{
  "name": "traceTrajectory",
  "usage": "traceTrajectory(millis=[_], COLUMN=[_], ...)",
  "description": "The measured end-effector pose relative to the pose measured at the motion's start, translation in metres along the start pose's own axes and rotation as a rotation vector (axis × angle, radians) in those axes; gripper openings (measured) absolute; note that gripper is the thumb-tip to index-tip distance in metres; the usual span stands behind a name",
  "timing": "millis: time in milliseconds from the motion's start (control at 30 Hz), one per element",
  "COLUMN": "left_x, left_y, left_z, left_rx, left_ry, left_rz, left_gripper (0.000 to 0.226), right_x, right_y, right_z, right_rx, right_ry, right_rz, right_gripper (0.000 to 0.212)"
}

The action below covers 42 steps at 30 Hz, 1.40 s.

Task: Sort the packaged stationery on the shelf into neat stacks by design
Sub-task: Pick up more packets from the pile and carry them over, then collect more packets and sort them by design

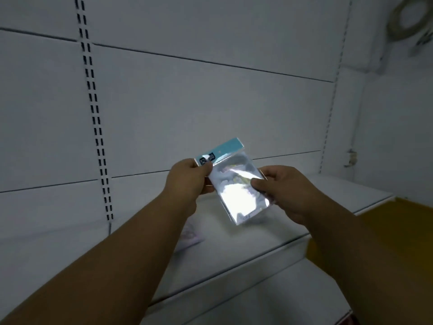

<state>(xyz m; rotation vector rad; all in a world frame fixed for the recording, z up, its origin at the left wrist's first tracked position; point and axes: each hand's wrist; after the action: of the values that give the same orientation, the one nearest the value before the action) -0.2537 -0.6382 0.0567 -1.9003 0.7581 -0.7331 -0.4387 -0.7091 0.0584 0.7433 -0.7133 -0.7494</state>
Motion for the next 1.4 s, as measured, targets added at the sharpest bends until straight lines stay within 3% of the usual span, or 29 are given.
traceTrajectory(millis=[167,333,467,667,833,900,1033,1133,1267,1400], left_x=[0.035,0.077,0.113,0.149,0.152,0.150,0.144,0.127,0.083,0.008], left_y=[0.042,0.085,0.125,0.166,0.176,0.180,0.181,0.161,0.114,0.050], left_z=[-0.077,-0.164,-0.205,-0.220,-0.222,-0.222,-0.216,-0.196,-0.127,-0.024], left_rx=[0.094,0.164,0.408,0.889,1.177,1.275,1.351,1.307,1.375,1.463], left_ry=[0.069,0.087,0.046,0.002,0.009,0.004,-0.012,-0.010,-0.031,-0.167], left_rz=[-0.020,0.057,0.141,0.100,0.114,0.083,-0.053,-0.113,-0.167,-0.145], left_gripper=[0.007,0.012,0.024,0.039,0.034,0.041,0.051,0.043,0.038,0.043], right_x=[0.024,0.076,0.119,0.166,0.180,0.177,0.168,0.161,0.138,0.082], right_y=[-0.050,-0.112,-0.155,-0.205,-0.227,-0.225,-0.197,-0.151,-0.078,0.002], right_z=[0.066,0.129,0.159,0.153,0.138,0.134,0.122,0.108,0.071,0.006], right_rx=[-0.356,-0.387,-0.447,-0.539,-0.695,-0.788,-0.827,-0.769,-0.782,-0.765], right_ry=[-0.154,-0.137,-0.039,0.167,0.231,0.190,0.002,-0.086,-0.008,0.030], right_rz=[-0.068,-0.134,-0.186,-0.235,-0.193,-0.134,0.139,0.305,0.477,0.603], right_gripper=[0.019,0.027,0.028,0.030,0.024,0.024,0.047,0.049,0.052,0.050])
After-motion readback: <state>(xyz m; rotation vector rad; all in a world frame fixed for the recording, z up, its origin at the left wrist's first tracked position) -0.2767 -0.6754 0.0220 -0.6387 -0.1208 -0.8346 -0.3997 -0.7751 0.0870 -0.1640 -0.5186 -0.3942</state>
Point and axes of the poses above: each hand's wrist, its own x-axis towards the middle knuckle, its own z-axis out of the back of the hand, y = z × x, and after that the axes turned 15 degrees about -x, right-handed
